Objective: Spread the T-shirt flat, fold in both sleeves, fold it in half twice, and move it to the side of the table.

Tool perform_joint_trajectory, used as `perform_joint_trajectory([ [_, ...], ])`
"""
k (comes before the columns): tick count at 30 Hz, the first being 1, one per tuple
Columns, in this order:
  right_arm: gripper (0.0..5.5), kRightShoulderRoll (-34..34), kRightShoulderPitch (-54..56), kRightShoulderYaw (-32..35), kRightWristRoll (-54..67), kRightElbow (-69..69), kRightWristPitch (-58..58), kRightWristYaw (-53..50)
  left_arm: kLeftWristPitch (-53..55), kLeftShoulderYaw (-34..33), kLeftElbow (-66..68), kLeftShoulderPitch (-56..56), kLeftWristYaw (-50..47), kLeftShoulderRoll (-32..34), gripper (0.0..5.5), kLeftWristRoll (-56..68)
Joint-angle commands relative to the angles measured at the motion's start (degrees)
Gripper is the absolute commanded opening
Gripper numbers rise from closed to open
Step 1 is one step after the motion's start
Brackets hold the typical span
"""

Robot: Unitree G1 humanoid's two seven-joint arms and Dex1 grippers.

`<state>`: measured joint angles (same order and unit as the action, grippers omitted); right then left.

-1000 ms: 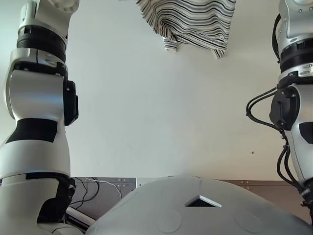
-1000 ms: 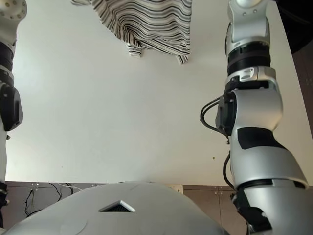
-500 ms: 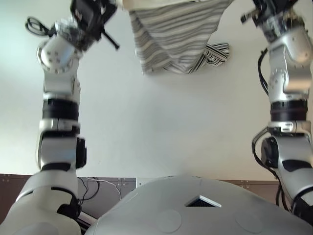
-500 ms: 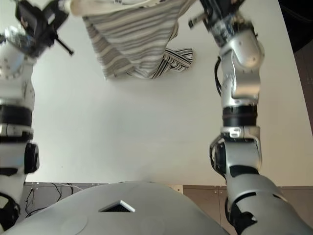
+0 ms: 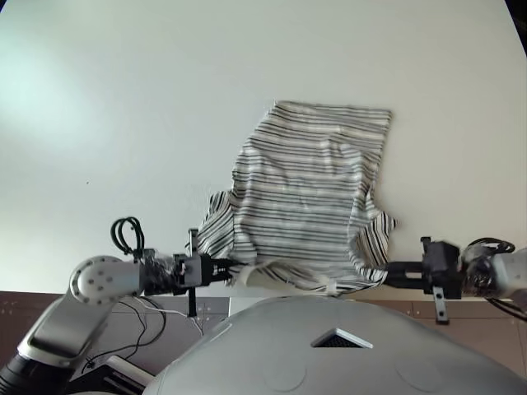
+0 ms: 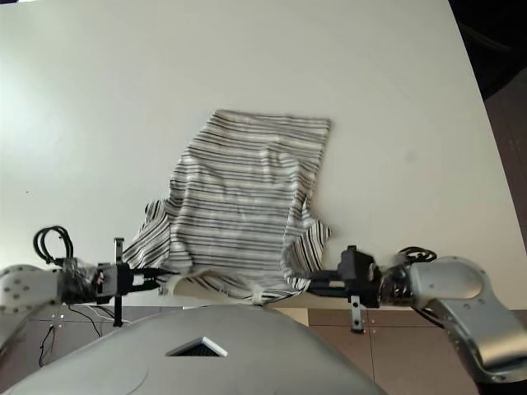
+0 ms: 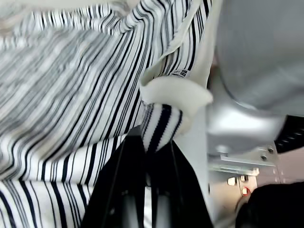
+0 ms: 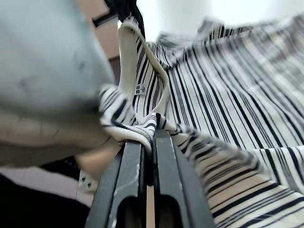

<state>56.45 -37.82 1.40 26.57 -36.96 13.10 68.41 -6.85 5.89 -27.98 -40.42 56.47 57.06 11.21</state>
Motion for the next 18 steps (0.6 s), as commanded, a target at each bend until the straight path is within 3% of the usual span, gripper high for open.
perform_joint_trajectory([
  [1, 0.13, 0.7, 0.4, -0.6, -6.5, 1.9, -2.1, -2.2, -2.9, 2.6, 6.3, 0.5, -10.4, -5.5, 0.10, -14.5],
  [3, 0.10, 2.2, -0.1, 0.8, -7.0, 2.2, -2.7, -0.6, -4.9, 4.2, 7.6, -0.4, -13.8, -7.4, 0.48, -19.6],
  [10, 1.43, 4.3, -6.4, 7.6, -5.0, 5.3, -8.6, 8.3, -9.4, 3.6, 6.8, -9.7, -16.3, -6.0, 1.49, -19.6],
  [14, 2.05, 1.7, -9.0, 13.2, -1.8, 6.9, -7.7, 8.5, -10.8, -3.0, 6.3, -18.3, -9.1, 0.7, 1.96, -10.2],
  [18, 2.73, 1.3, -4.0, 17.7, 2.1, 9.0, -4.5, 6.9, -9.4, -9.5, 8.7, -14.7, -4.5, 2.8, 2.25, -1.7],
])
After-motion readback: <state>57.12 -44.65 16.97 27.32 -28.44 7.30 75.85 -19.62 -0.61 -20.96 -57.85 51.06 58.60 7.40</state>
